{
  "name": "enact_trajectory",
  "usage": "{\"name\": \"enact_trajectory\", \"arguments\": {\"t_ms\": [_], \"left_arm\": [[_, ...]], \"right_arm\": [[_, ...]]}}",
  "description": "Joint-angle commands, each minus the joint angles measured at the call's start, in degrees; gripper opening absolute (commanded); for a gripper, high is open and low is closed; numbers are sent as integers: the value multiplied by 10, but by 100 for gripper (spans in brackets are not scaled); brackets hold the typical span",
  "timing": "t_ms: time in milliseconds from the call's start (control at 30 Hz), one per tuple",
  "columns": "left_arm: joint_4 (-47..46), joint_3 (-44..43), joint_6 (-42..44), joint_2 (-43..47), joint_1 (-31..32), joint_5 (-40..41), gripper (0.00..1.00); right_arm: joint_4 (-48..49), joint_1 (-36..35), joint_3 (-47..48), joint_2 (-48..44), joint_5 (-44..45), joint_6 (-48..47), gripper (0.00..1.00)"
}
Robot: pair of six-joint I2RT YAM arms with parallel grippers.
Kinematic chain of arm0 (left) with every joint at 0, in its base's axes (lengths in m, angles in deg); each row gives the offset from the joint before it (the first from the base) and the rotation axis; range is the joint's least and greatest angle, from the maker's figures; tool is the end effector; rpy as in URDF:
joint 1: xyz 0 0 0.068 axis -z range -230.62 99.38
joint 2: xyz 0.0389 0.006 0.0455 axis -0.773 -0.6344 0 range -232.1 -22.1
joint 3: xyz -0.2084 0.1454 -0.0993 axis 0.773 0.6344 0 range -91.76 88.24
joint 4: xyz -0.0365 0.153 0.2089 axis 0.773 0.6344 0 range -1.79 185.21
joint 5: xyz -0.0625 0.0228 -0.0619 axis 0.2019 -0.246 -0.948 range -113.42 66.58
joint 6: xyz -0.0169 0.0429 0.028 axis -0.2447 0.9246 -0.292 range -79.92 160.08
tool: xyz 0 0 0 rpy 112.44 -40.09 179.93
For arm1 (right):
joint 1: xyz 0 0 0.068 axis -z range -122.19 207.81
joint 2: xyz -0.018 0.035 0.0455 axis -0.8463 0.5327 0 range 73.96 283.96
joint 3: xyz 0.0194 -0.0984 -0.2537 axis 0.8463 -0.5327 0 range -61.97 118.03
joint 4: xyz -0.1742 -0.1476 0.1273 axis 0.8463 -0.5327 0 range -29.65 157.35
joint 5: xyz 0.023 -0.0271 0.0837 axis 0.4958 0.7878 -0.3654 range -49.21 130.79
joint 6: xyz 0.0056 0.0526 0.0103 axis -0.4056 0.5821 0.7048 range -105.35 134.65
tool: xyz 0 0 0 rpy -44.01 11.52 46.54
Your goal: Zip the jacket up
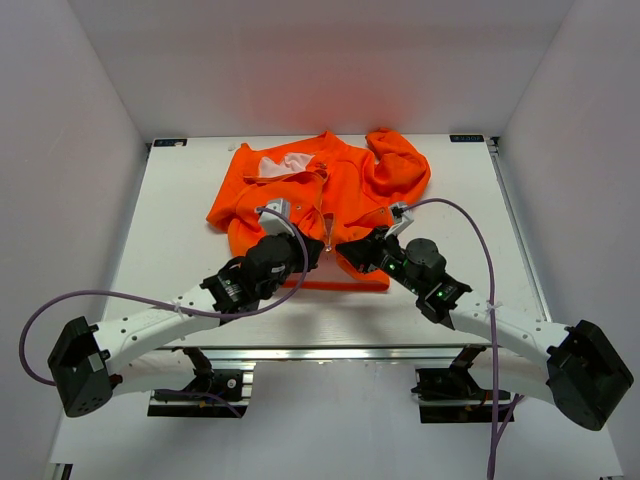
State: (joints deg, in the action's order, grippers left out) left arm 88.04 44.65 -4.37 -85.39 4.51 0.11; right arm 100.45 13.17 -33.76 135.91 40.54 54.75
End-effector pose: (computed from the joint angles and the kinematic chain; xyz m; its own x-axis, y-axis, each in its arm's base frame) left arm 0.1562 -0.1993 0.2875 -0.5126 -0.3874 -0.7663 0.2498 0.7866 -0.5647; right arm 0.1725 0.1705 0.2591 -0.4609 0.4501 -0.7649 -0.5347 0.5470 0.6441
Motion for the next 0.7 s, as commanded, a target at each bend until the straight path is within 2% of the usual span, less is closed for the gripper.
{"name": "enact_trajectory", "arguments": {"t_ms": [0,500,667], "left_arm": [[-10,9,-4,24,4,-15,0],[-16,-3,1,8,3,-16,0],[-19,-5,0,-1,3,-23,0]], "right_arm": [[47,0,8,-16,17,0,0],[53,1,14,-10,7,-4,0],[63,1,17,-3,-22,5,0]]}}
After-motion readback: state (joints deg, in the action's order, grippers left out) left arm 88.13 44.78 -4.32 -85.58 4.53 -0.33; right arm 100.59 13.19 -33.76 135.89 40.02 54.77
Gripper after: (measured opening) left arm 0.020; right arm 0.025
